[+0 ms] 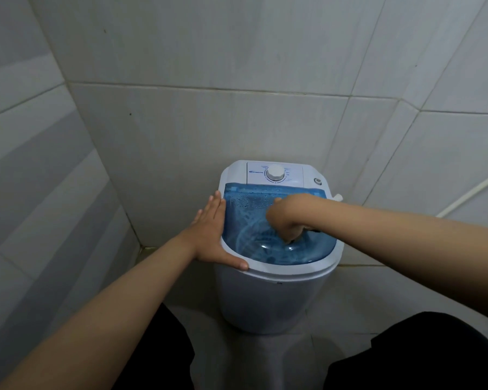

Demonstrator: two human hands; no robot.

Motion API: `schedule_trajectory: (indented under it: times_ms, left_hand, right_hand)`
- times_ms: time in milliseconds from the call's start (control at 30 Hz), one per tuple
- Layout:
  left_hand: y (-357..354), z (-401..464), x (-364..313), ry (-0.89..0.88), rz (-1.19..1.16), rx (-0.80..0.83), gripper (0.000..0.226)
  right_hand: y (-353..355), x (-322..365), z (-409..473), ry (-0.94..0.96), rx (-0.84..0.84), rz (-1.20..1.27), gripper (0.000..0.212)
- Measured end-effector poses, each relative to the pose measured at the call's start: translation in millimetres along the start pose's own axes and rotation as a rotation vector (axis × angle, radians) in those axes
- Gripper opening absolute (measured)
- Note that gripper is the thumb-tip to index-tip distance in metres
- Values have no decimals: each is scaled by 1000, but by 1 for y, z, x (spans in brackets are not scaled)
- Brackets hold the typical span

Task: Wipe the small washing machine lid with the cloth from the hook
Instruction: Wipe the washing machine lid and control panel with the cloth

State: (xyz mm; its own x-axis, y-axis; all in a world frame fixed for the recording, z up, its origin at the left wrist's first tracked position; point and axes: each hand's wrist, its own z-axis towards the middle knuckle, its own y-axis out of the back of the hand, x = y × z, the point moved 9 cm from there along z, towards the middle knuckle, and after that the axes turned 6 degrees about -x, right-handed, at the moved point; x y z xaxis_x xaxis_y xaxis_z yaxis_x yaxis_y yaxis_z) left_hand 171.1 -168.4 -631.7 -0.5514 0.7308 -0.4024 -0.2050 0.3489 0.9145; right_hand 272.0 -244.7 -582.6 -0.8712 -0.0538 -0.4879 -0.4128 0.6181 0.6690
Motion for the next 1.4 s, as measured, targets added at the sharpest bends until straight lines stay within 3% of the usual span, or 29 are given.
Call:
schedule_trajectory:
  times_ms: [100,233,267,300,367,433,633,800,967,1100,1233,1400]
  left_hand:
    - [-1,0,2,-3,0,-2,158]
    - [-1,1,3,-6,4,-10,161]
    - [-2,1,3,-5,0,-11,161]
    - [-2,1,3,-5,-1,-11,161]
    - [-2,2,2,-8,9,-6,160]
    - [-3,2,2,-13,17,-1,159]
    - [-2,2,1,-11,21,-2,157]
    - [-2,1,1,-7,14,2,157]
    - [0,1,0,-10,5,0,158]
    - [-1,2,1,-8,12,0,158]
    - [-2,2,1,-8,15,6,160]
    - [-3,3,2,-15,18,4,157]
  right_hand:
    - [-11,-14,-10,-21,17,408,35]
    - [-5,-17,-15,-54,-203,954,21]
    - [0,-11,-16,-17,-279,997,12]
    - [7,-4,-17,44,-375,937,11]
    - [13,17,-22,175,-547,615,34]
    - [3,30,-27,275,-663,337,41]
    - [-33,6,-41,361,-847,163,60]
    - [-38,-9,-49,335,-799,95,54]
    - [-27,-33,-43,251,-511,87,46]
    - [-3,-39,-37,211,-683,225,50]
    - [-5,-6,-31,314,-863,-16,43]
    - [-22,-11,-25,344,-829,-77,47]
